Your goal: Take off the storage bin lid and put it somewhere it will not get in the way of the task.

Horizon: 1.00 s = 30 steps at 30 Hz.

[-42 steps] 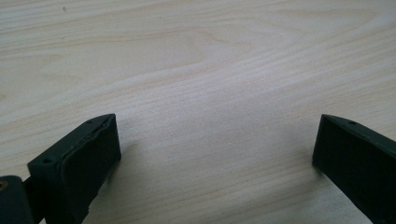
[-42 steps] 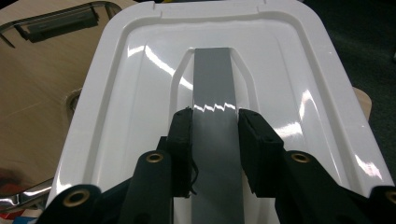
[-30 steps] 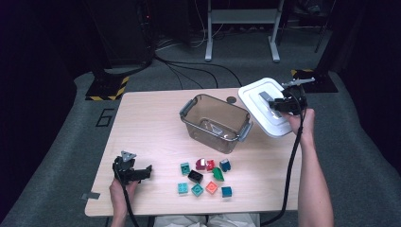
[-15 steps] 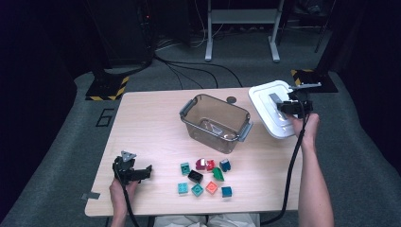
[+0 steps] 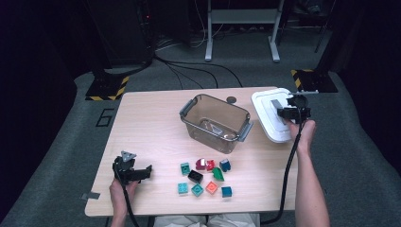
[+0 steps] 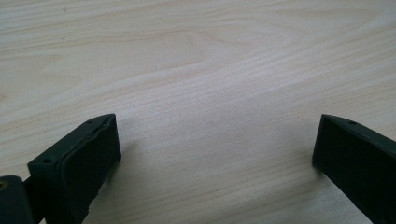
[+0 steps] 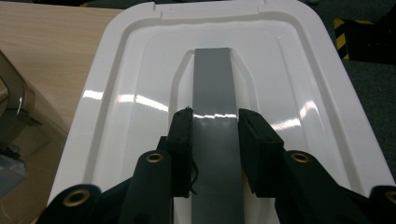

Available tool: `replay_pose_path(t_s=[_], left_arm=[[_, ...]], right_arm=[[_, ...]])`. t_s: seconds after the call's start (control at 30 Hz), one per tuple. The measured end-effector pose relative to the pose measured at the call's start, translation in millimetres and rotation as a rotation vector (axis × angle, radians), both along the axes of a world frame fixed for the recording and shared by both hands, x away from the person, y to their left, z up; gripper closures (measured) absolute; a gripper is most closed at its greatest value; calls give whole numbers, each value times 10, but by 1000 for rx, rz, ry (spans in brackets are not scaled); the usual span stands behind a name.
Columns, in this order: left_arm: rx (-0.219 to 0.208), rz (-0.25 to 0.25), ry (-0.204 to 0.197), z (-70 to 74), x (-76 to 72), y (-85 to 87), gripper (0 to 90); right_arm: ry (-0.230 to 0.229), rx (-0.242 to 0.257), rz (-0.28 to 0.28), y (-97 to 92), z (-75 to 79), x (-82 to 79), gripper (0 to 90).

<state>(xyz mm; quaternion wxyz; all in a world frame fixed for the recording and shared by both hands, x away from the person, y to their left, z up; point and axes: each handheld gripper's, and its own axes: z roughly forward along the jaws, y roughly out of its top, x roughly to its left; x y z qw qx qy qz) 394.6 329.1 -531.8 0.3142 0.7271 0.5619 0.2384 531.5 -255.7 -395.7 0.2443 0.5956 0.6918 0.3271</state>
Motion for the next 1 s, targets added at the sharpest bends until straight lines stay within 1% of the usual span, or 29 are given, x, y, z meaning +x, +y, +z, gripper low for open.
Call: replay_pose_path(t_s=[0.1,0.3,0.33,0.37,0.4,0.43,0.47,0.53,0.67,0.77,1.0], left_arm=[[0,0,0,0,0,0,8],[0,0,1,0,1,1,8],[0,0,1,1,0,0,8],[1,-1,1,1,1,1,8],[0,0,1,0,1,0,8],[1,-1,0,0,1,1,8],[0,-1,0,0,1,1,8],[0,0,1,1,0,1,8],[0,-1,0,0,1,1,8],[1,-1,1,1,1,1,8],[1,-1,0,0,1,1,8]], right_arm=[[0,11,-11,-2,-49,6,668],[23,24,-36,31,-171,26,667],[23,19,-35,37,-194,30,667],[32,24,-38,49,-216,34,667],[32,26,-34,56,-239,41,668],[39,32,-43,79,-264,46,667],[38,34,-40,87,-284,53,667],[52,37,-45,117,-327,63,667],[66,40,-31,159,-429,87,667],[89,51,-34,186,-510,104,667],[123,37,-24,246,-668,138,667]])
